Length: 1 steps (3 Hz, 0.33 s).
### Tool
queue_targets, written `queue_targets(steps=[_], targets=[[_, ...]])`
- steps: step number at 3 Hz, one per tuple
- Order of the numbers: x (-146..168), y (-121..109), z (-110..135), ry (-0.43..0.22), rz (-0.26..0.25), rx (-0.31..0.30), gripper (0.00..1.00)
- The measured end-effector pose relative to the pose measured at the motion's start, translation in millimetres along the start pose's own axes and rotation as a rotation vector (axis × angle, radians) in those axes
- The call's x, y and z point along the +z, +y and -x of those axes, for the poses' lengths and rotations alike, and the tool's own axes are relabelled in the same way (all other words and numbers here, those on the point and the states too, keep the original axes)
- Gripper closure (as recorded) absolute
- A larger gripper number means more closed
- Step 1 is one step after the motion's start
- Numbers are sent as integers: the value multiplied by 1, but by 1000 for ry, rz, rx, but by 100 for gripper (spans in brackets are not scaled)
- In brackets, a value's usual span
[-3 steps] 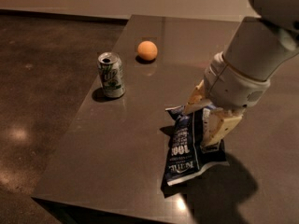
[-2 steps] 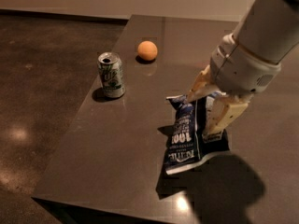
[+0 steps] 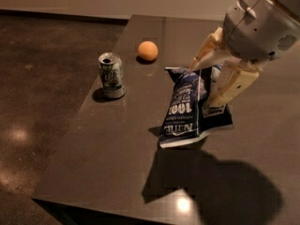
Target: Pick blue chip bag
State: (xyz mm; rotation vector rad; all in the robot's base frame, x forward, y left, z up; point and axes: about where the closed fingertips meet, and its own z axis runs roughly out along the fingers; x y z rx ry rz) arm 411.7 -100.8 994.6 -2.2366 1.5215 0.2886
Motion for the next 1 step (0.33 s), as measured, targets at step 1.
queue_targets(steps=[1], targets=[[0, -1, 0, 0, -4, 0, 100]])
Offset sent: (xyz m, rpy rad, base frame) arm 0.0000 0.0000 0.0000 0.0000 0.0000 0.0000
